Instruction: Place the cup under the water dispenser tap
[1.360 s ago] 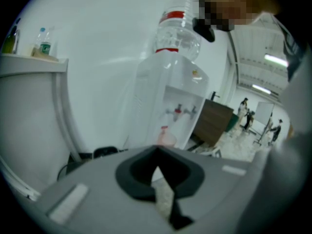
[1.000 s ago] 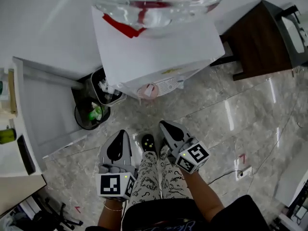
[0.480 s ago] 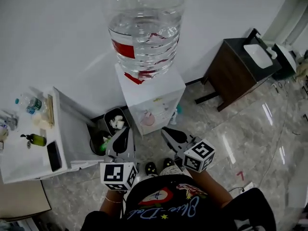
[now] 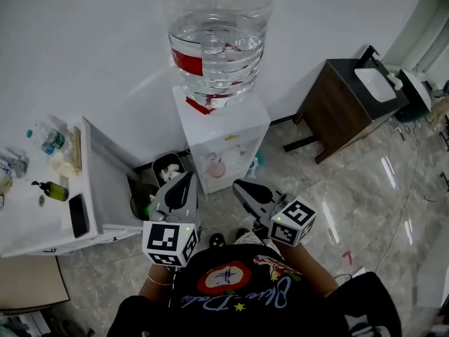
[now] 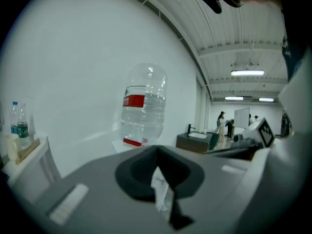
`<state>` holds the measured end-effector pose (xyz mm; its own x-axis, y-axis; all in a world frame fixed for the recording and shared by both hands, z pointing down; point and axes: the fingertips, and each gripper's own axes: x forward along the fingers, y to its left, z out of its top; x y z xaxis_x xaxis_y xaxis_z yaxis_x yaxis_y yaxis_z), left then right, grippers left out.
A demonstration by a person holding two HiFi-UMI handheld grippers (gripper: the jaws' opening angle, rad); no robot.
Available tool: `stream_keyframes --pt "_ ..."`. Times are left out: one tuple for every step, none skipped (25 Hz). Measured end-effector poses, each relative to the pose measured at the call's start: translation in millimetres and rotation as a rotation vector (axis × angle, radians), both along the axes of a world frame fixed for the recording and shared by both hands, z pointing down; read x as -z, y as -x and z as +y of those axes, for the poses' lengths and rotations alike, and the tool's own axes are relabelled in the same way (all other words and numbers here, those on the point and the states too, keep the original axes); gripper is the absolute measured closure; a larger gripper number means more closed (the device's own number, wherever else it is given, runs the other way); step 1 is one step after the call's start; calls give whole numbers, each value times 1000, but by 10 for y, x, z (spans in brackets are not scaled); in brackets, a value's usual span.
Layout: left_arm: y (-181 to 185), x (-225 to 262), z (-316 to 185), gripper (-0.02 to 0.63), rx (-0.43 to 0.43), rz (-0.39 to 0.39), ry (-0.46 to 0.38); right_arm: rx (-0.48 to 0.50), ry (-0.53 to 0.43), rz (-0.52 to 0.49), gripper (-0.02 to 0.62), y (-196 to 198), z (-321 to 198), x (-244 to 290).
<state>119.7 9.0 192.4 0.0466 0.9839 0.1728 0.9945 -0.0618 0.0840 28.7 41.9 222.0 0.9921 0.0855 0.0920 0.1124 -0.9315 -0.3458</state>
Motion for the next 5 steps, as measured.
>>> stream_keyframes --pt "-1 -4 4 604 -3 2 -3 -2 1 0 581 -11 6 4" --pt "-3 -7 4 606 -5 6 -5 -2 2 1 581 -20 6 3" --pt "-9 -8 3 604 -5 10 -5 -1 2 1 581 -28 3 -5" --pt "-17 -9 3 604 -5 15 -5 -1 1 0 581 -37 1 -16" --pt "-26 -9 3 604 -4 19 -4 0 1 -2 581 -46 -2 -28"
